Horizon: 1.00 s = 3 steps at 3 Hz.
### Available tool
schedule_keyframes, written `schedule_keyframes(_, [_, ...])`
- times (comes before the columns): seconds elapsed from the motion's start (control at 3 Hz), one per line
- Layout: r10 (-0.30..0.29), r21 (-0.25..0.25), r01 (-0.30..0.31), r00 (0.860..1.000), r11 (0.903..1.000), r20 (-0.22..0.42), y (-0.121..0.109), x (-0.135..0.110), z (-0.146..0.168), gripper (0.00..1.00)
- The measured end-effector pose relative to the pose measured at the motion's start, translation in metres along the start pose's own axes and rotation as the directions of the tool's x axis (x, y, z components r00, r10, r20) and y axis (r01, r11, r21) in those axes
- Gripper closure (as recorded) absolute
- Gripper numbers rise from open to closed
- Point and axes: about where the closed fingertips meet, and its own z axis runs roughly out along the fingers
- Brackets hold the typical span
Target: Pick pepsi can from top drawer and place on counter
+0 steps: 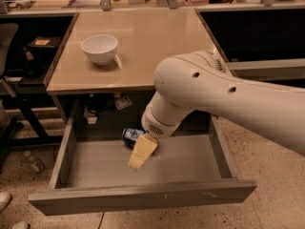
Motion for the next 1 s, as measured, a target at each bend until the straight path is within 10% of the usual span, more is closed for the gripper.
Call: schedule_keyframes(1.0, [0.080, -0.035, -0.076, 0.989, 0.9965, 0.128, -0.016, -0.019, 0.011, 0.00])
